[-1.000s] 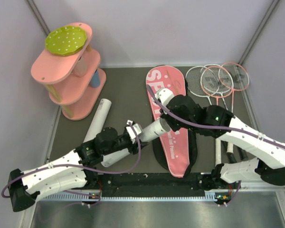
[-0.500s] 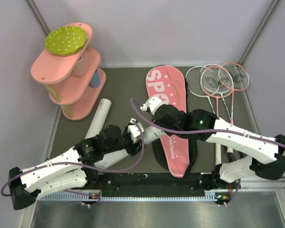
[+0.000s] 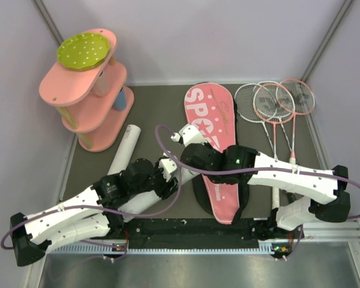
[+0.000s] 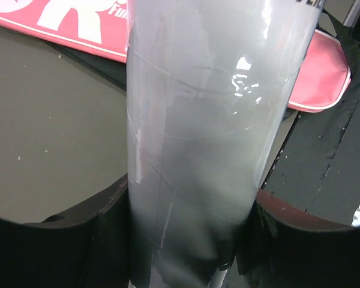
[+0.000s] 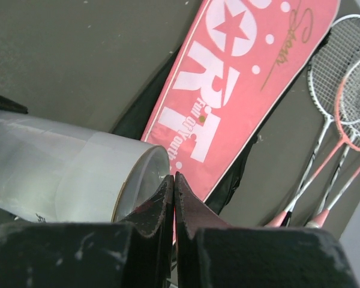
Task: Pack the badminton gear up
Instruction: Close the lid on the shuttle tube.
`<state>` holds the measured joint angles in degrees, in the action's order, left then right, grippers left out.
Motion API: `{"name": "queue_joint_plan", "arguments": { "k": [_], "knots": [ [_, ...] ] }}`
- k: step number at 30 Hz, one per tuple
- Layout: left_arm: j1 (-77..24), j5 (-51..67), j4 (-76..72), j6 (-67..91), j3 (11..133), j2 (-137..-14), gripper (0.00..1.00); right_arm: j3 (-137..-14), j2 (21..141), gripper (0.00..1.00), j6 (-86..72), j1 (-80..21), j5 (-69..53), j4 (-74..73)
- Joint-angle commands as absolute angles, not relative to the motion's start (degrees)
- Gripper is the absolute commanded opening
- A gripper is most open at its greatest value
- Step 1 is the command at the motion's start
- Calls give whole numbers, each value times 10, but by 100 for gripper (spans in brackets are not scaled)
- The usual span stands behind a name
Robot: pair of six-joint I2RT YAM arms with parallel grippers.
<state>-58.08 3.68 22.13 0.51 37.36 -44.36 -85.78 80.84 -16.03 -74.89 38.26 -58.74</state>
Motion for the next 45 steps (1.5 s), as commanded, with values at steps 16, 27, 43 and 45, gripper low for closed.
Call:
{"name": "queue_joint_plan", "arguments": {
  "k": [16,27,43,45],
  "knots": [
    [-581,208,-120,59,357,-391,8,-693,783,0,-56,-795,233,-203],
    [-581,105,-233,167,331,-395,6,-708,802,0,-200,-816,362,-214],
    [-581,134,-425,184,246,-338,4,-594,744,0,-294,-821,234,-28],
    [-581,146,-436,183,247,-335,4,-552,730,0,-287,-821,213,47]
  ]
}}
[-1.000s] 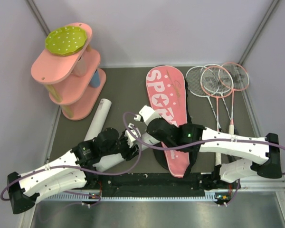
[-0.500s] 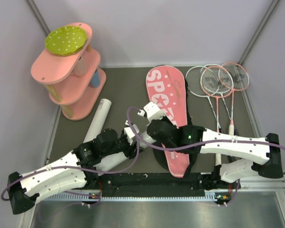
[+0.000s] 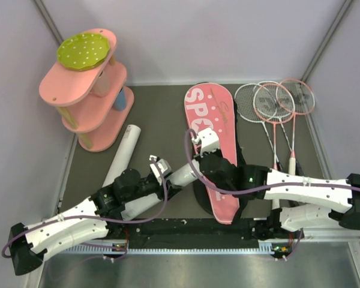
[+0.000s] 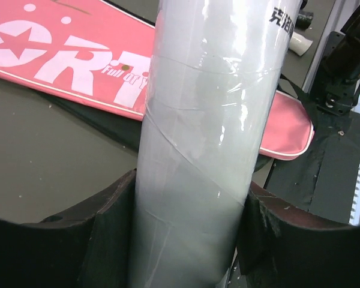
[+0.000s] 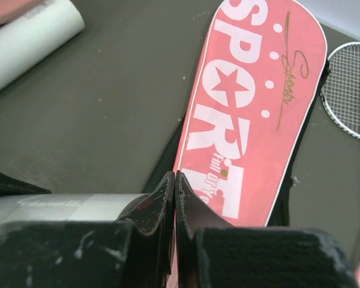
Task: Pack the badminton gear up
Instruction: Close the lid on the shuttle tube.
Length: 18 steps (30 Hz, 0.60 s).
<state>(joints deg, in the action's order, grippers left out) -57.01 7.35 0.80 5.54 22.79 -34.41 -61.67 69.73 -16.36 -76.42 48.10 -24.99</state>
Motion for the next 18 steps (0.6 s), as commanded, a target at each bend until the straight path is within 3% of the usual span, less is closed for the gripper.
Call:
{"name": "queue_joint_plan", "arguments": {
  "k": [1,6,13,18],
  "knots": [
    [-581,149,-441,182,248,-337,4,-547,724,0,-285,-821,209,58],
    [-581,159,-471,185,258,-345,4,-501,692,8,-257,-823,208,143],
    [-581,127,-436,171,265,-329,3,-594,671,22,-258,-807,227,10],
    [-581,98,-393,145,257,-304,2,-625,639,25,-294,-756,147,-74]
  ]
}}
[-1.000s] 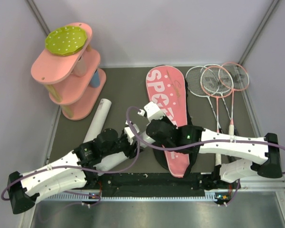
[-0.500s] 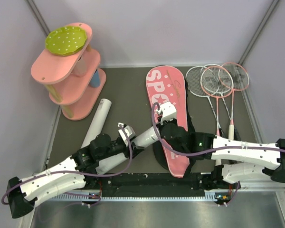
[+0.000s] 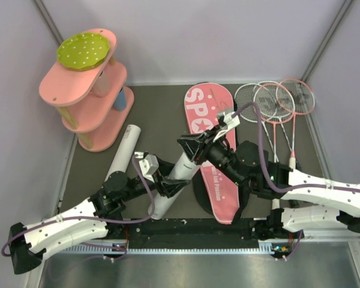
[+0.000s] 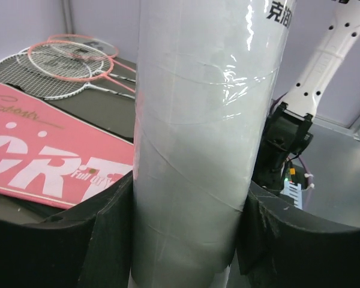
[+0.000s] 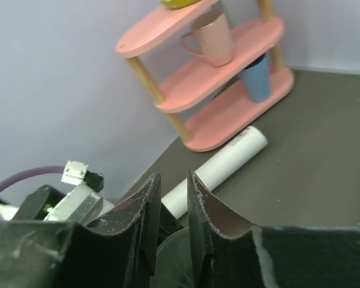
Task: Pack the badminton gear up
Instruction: Close the lid on the shuttle tube.
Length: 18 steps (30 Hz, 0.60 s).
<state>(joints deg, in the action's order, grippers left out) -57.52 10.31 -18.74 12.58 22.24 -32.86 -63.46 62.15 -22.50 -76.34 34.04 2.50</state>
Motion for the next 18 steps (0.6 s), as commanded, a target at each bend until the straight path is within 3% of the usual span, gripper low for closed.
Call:
{"name": "queue_joint_plan", "arguments": {
  "k": [1,12,18],
  "knots": [
    [-581,94,-388,140,254,-301,2,-644,639,25,-295,-752,126,-88],
    [-581,55,-374,110,243,-292,0,-755,656,26,-272,-747,98,-164],
    [-581,9,-402,135,235,-287,0,-711,675,25,-247,-747,128,-151]
  ]
}}
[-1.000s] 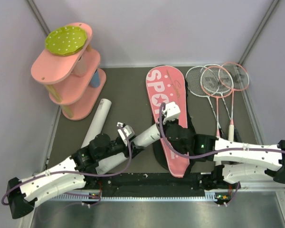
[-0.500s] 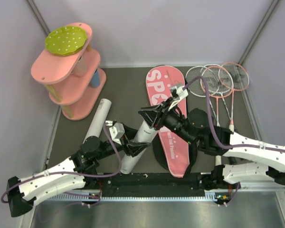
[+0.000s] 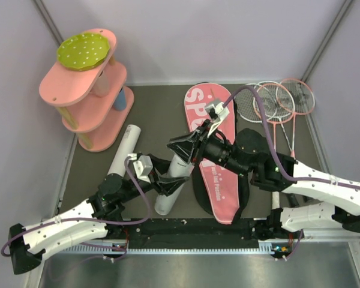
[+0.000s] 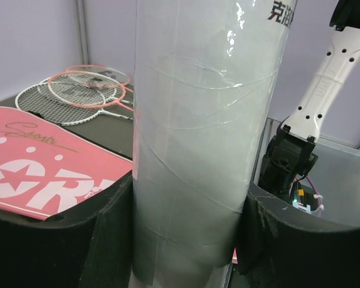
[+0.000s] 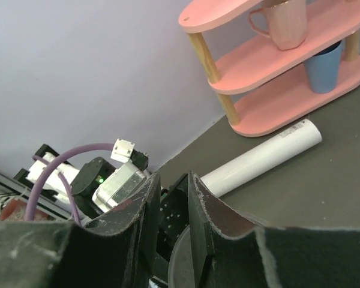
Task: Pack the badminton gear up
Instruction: Close the lid on the shuttle tube.
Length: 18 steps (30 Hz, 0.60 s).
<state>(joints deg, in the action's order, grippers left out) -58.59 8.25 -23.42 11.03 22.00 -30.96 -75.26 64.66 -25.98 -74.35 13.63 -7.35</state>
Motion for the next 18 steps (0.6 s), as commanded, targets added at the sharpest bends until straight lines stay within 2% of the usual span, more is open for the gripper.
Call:
{"name": "queue_joint_plan", "arguments": {
  "k": [1,5,11,18],
  "knots": [
    [-580,10,-403,134,236,-287,0,-700,685,23,-236,-749,135,-149],
    [-581,17,-409,148,240,-294,0,-602,696,20,-223,-752,199,-53],
    [-581,84,-452,155,238,-322,0,-527,720,18,-188,-782,268,82],
    [-581,86,-477,146,211,-300,0,-562,695,18,-205,-780,222,15]
  ]
}}
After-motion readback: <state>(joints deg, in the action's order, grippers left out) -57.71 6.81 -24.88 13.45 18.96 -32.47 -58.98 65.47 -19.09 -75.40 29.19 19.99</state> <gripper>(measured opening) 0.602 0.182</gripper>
